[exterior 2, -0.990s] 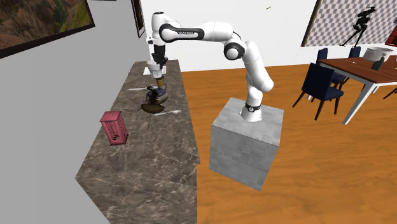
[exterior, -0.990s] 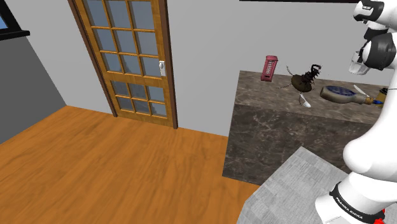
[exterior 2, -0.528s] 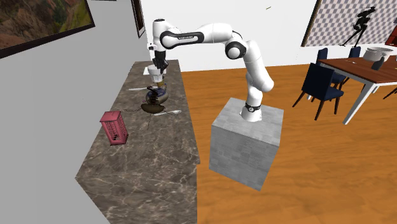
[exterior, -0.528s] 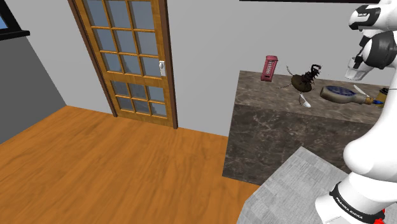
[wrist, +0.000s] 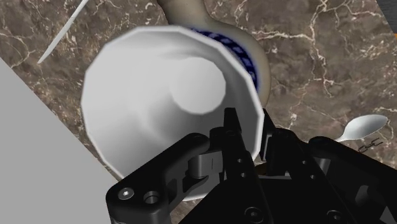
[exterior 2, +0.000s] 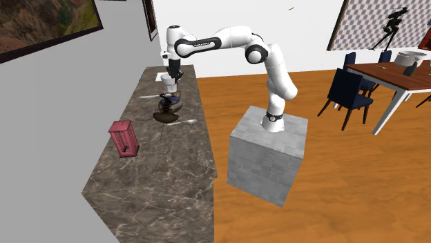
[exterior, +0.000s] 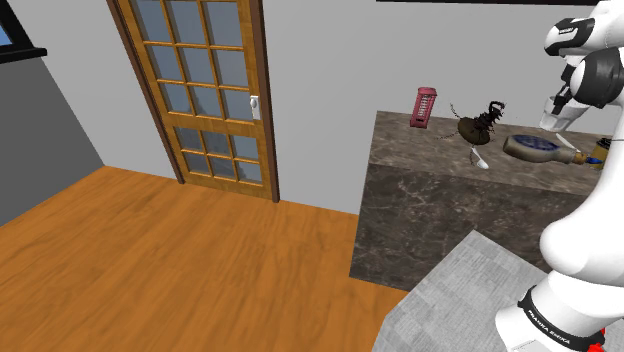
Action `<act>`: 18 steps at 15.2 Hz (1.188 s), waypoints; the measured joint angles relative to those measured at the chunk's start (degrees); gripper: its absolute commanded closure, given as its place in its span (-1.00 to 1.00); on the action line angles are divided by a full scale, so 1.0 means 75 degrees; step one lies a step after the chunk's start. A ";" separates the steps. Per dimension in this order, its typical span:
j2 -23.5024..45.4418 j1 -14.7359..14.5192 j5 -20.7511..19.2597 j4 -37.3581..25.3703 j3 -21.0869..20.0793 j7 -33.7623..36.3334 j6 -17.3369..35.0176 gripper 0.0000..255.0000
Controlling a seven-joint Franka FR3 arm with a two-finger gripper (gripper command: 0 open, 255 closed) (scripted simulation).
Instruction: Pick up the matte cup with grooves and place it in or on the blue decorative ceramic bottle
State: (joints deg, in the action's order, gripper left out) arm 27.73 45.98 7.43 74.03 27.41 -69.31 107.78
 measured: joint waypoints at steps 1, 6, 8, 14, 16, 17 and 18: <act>-0.0001 -0.0001 0.0000 0.0004 0.0000 0.0000 0.0004 1.00; -0.0003 -0.0001 -0.0001 0.0004 0.0001 0.0000 0.0008 -1.00; -0.0004 -0.0001 -0.0001 0.0005 0.0001 0.0000 0.0008 -1.00; -0.0125 -0.0003 -0.0058 -0.0682 0.0027 0.0061 -0.0774 -1.00; -0.0097 0.0019 -0.0048 -0.0808 0.0026 0.0058 -0.0878 -1.00; -0.0094 0.0026 -0.0046 -0.0826 0.0027 0.0052 -0.0894 -1.00; -0.0092 0.0029 -0.0045 -0.0837 0.0027 0.0050 -0.0905 -1.00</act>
State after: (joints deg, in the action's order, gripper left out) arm 27.04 46.20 7.09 67.75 27.62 -68.93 101.00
